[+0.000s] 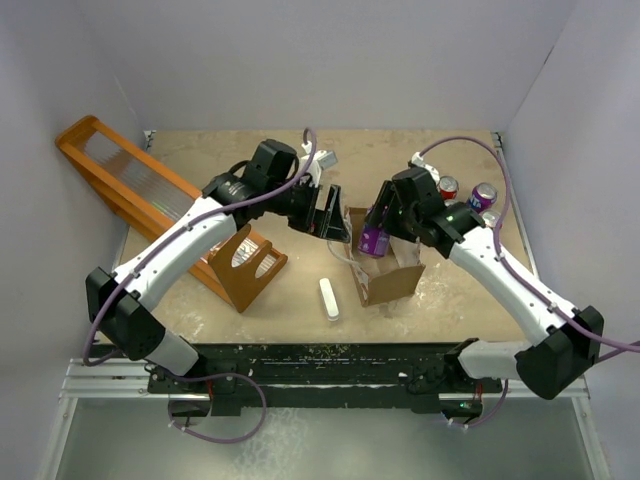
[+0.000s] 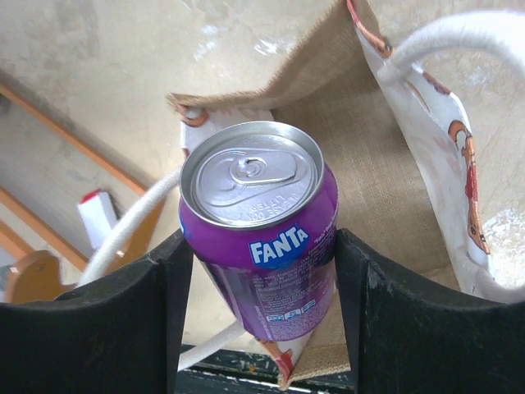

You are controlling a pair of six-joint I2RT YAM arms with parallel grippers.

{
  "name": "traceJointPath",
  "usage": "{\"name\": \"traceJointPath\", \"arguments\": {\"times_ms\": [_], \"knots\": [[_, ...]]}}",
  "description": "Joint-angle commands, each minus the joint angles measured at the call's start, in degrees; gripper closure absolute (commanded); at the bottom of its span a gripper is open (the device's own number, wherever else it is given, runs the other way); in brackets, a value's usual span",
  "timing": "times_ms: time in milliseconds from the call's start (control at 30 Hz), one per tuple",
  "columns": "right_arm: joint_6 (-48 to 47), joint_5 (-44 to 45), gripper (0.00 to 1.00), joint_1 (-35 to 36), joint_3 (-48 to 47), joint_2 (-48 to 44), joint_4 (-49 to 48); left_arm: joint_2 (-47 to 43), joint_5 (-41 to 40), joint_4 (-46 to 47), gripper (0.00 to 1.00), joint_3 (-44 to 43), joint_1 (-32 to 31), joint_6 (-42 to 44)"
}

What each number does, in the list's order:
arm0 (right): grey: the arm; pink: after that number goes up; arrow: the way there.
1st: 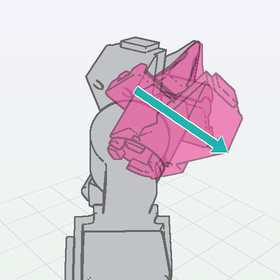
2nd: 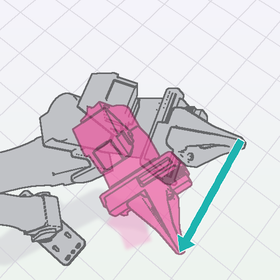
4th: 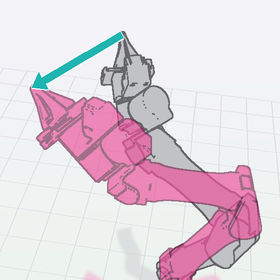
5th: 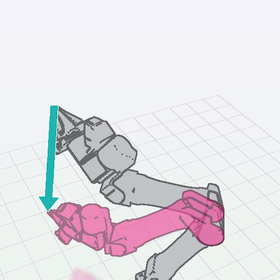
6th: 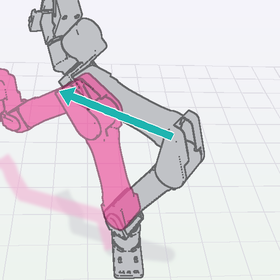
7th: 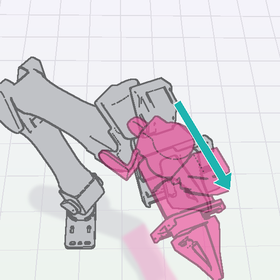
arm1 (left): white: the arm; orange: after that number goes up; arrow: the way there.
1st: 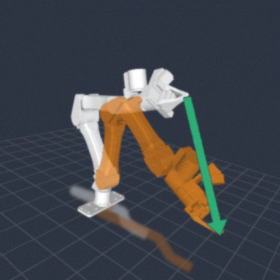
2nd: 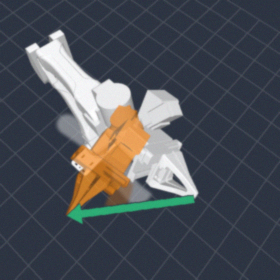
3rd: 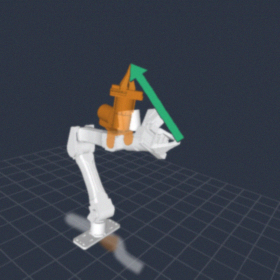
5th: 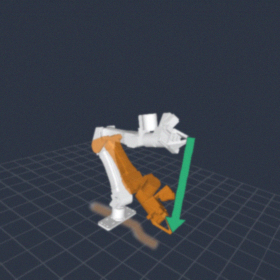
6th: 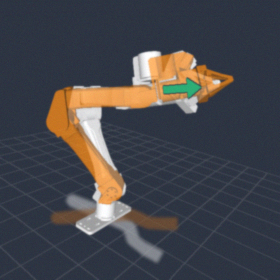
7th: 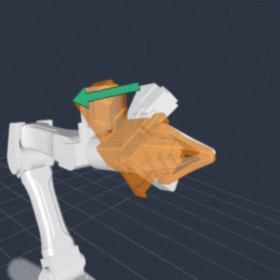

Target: Take the beverage out of the canvas bag

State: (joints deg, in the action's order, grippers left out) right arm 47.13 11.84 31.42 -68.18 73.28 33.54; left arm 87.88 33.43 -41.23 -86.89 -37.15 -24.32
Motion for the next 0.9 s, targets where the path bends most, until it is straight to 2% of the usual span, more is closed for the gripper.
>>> {"name": "traceJointPath", "arguments": {"times_ms": [0, 233, 400, 567, 867], "knots": [[1.79, 3.03, 1.00, -0.28, -9.29, -4.52, -1.98, -2.89, 3.24, 5.83, 0.03, -1.43, -0.11, -1.14], [6.19, 2.23, 1.00, -0.40, -12.65, -6.75, -1.84, -1.04, 8.33, 12.75, 0.00, -4.10, -1.01, -5.75], [11.62, -0.91, 1.00, -0.48, -12.38, -8.67, -3.24, 0.95, 4.69, 12.13, 0.00, -7.88, -1.71, -4.25], [16.02, -3.57, 1.00, -0.48, -11.53, -10.00, -4.27, 3.69, -2.79, 8.03, 0.01, -11.15, -3.66, 1.21], [20.09, -5.59, 1.00, -0.57, -9.22, -11.54, -5.66, 8.93, -3.56, 9.69, 0.02, -12.95, -6.87, 0.81]]}}
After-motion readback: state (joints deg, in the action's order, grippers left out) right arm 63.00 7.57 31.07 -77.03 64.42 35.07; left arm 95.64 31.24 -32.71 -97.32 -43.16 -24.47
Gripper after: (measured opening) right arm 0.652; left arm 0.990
